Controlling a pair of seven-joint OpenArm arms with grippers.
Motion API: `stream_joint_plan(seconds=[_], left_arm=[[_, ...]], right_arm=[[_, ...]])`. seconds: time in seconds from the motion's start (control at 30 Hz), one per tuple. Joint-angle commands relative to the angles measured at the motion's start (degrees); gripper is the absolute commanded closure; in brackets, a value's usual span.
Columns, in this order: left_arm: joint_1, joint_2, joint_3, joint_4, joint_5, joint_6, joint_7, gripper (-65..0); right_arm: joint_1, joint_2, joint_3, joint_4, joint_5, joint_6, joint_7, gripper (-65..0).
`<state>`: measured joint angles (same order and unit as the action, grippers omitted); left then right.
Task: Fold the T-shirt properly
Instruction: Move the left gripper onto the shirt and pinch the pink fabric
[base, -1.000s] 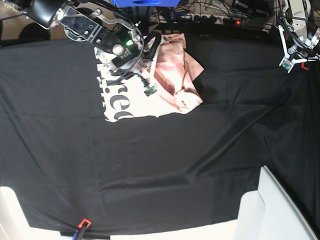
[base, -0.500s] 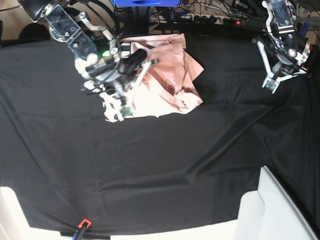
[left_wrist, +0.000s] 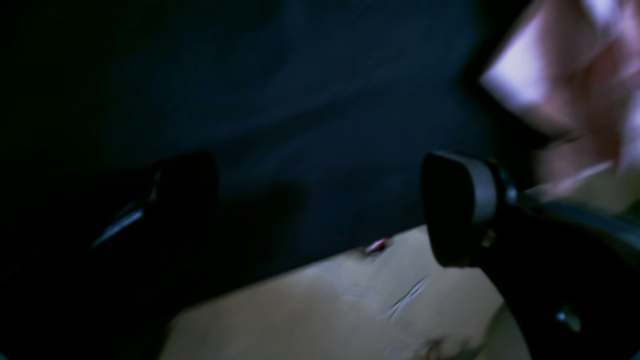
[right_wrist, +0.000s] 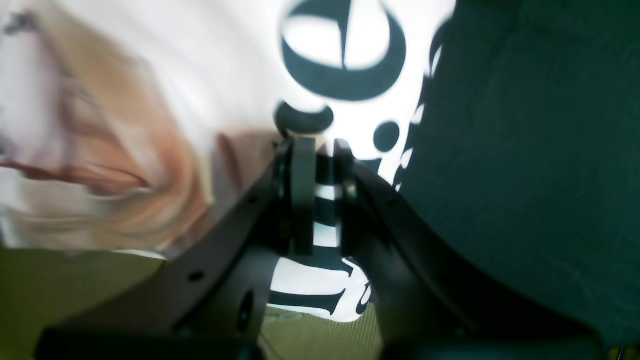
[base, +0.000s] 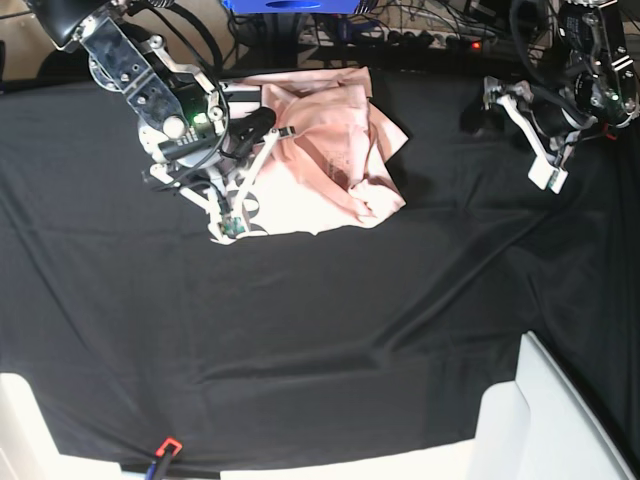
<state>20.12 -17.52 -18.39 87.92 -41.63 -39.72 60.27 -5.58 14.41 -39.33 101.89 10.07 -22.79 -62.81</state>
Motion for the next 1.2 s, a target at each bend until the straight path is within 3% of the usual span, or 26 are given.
stream_joint_plan(seconds=[0.0,0.17,0.3,0.47,0.8,1.17], left_arm=[[-0.5,-0.8,0.1,1.3,-3.2,-0.3,-0.6,-60.5],[-1.4,-0.3,1.4,3.4,-14.0,-0.3,-0.2,-60.5],[-1.7,0.1,6.2,2.6,-17.5,-0.3,-0.4,-60.5],[-1.8,3.1,10.9,-1.1,-17.3,-0.3,-0.5,-60.5],[-3.3,4.9,10.7,-8.0,-14.8,-0.3,-0.6,-60.5],[-9.3,11.1,11.1,-17.8,-14.4,-0.3,-0.6,-60.5]], right_arm=[[0.6,0.0,0.2,0.0,-0.5,-0.1,0.9,-5.8],[-0.5,0.0,0.1,-3.7,-0.5,-0.1,4.9,-5.8],[-0.8,0.3,0.3,-6.2,-0.5,-0.1,7.9,-5.8],[-2.5,0.4,3.3,-3.1,-0.6,-0.5,11.2,-5.8],[-3.7,0.0,5.0,8.0,-0.6,-0.5,7.6,-5.8],[-5.4,0.1,5.0,8.7,-0.6,-0.6,7.6,-5.8]])
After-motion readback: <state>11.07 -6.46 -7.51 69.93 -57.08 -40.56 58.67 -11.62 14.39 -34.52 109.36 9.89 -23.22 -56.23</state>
